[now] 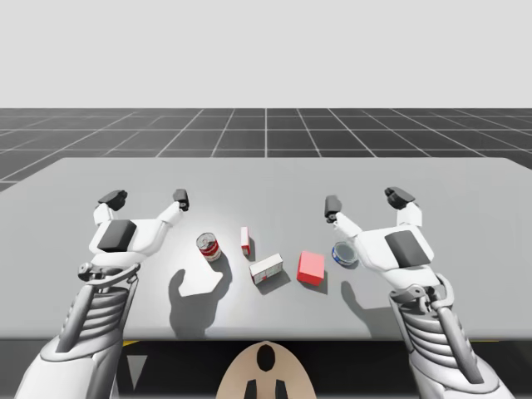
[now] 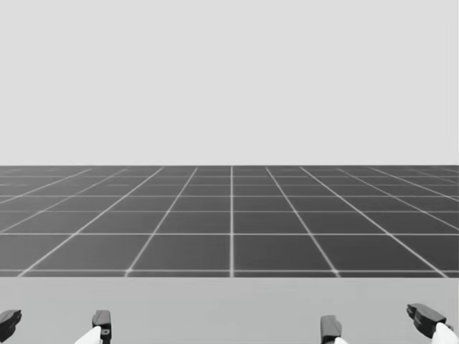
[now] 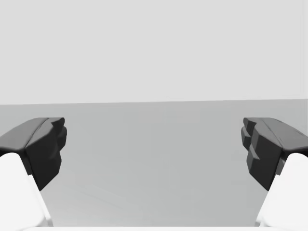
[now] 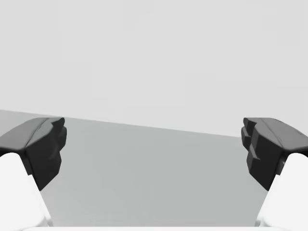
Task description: Find the red cube and pick it up.
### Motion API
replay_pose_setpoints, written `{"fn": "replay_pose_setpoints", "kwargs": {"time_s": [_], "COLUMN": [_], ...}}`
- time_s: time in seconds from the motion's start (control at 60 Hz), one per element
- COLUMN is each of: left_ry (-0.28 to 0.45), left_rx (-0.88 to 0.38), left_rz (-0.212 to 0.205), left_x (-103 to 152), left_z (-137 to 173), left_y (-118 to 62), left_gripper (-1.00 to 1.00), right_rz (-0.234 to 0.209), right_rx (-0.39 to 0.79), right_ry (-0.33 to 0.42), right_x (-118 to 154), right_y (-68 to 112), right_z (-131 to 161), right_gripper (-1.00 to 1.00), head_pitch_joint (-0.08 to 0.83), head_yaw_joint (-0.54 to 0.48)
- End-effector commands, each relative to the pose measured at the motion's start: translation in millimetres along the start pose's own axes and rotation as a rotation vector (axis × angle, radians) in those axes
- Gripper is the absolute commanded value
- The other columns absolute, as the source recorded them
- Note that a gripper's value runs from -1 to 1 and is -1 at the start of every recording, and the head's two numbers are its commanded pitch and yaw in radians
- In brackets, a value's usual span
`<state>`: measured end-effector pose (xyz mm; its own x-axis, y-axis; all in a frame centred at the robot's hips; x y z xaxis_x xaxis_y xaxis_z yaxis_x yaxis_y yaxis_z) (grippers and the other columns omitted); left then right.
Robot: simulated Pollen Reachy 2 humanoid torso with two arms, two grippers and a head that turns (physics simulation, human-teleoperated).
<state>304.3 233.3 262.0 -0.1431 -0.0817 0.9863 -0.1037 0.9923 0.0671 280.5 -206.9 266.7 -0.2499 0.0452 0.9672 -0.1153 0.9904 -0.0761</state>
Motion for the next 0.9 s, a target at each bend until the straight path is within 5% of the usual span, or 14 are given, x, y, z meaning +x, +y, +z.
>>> {"fn": "replay_pose_setpoints", "kwargs": {"time_s": [0.017,0.9], "left_ry": [0.002,-0.021], "left_rx": [0.004,-0.004], "left_rz": [0.006,-0.033], "left_x": [-0.8,-2.0], "left_z": [0.5,1.8], "left_y": [-2.3,-6.3], "left_gripper": [-1.0,-1.0], "right_rz": [-0.034,0.033], "right_rx": [-0.034,-0.011], "right_ry": [-0.003,0.015], "right_x": [-1.0,-4.6], "right_y": [3.2,5.5], "right_z": [0.9,-3.5], "right_gripper": [-1.0,-1.0], "head_pitch_joint": [0.001,0.614], "head_yaw_joint": [0.01,-0.07]}}
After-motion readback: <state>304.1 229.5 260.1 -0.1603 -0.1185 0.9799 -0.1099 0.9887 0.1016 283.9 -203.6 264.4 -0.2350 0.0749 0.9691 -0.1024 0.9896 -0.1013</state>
